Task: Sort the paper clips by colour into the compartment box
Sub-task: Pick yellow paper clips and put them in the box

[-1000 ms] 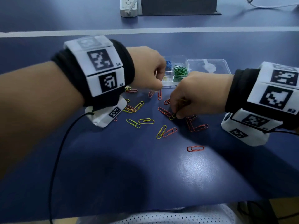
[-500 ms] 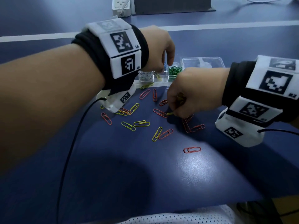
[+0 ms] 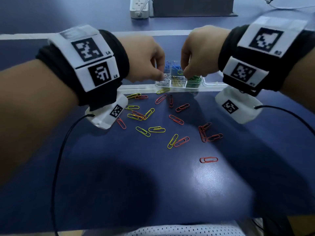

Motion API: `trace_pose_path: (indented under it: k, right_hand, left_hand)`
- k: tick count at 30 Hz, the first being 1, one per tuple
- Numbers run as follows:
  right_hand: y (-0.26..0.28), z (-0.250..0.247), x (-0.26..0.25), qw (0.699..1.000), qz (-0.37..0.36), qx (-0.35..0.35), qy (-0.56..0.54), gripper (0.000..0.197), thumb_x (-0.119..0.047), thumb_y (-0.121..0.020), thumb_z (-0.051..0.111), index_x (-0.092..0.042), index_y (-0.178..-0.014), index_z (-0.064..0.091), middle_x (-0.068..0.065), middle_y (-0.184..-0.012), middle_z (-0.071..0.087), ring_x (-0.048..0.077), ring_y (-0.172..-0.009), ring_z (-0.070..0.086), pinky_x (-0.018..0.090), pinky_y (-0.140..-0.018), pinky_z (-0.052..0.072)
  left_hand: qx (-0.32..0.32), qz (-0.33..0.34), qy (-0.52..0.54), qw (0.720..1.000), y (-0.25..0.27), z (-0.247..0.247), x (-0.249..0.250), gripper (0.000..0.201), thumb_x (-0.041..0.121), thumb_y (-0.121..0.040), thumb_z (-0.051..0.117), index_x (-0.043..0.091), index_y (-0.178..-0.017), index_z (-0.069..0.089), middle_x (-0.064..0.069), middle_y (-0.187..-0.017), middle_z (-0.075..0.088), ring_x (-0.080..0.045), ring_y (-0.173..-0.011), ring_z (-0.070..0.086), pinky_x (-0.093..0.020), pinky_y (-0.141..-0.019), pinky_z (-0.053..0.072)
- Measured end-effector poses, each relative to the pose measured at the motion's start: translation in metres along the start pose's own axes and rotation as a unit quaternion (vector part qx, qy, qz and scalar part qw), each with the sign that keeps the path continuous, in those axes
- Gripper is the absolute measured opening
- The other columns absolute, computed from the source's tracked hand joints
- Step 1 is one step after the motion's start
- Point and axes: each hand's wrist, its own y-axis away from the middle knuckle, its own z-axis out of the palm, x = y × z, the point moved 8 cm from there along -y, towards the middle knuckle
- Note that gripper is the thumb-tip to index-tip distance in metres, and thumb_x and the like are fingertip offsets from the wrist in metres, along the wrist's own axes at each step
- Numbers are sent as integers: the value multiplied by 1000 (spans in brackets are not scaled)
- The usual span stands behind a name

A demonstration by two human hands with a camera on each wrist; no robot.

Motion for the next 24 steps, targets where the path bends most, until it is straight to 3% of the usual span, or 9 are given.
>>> trace_pose_path:
  k: [3,6,10,14,18,22,24]
  right_hand:
    - [-10,-2,-6,1000,3,-6,22,14,-16,-73,70,-11,-85,75,1,-58,62,21,-69,61,29,-72,53]
    - [-14,-4,-14,1000,0,-8,24,20,-16,-72,74,-12,-91,74,0,-58,61,20,-69,61,25,-67,48]
    - [-12,-6,-21,999,-9,-2,40,22,-17,-73,75,-12,-94,73,-1,-62,63,21,-71,63,24,-64,48]
    - [-5,-8,-35,995,-66,52,45,19,-12,-78,60,-11,-93,72,10,-85,69,30,-81,63,32,-77,53]
    - [7,9,-59,985,-155,22,77,23,-11,-76,56,-19,-85,75,3,-72,61,28,-74,56,28,-72,48]
    - [10,24,-68,972,-170,-1,161,23,-14,-82,51,-14,-96,70,10,-84,56,36,-85,59,33,-69,46]
    - [11,29,-68,965,-165,-2,202,23,-14,-87,48,-13,-101,67,8,-87,46,35,-79,51,34,-66,40]
  left_hand:
    - [-26,-19,-21,999,10,8,-10,16,37,-81,63,21,-82,66,6,-58,62,-1,-42,54,-17,-58,39]
    - [-44,-36,-29,998,18,12,-18,15,35,-80,64,21,-83,66,5,-61,63,-10,-54,57,-18,-58,39]
    - [-39,-40,-51,997,22,14,-27,10,33,-77,68,24,-82,67,13,-65,58,-1,-59,50,-23,-69,38]
    - [-39,-41,-73,996,24,13,-31,11,27,-76,70,24,-87,70,13,-68,57,-15,-66,51,-23,-74,38]
    - [-33,-38,-108,993,24,12,-33,15,25,-76,71,21,-90,73,5,-75,61,-18,-76,52,-27,-79,45]
    - [-42,-47,-129,990,25,17,-38,13,26,-75,73,20,-86,74,4,-71,60,-17,-72,51,-26,-70,41]
    - [-39,-48,-128,990,26,19,-41,11,25,-75,72,19,-84,75,3,-69,61,-17,-70,51,-26,-69,41]
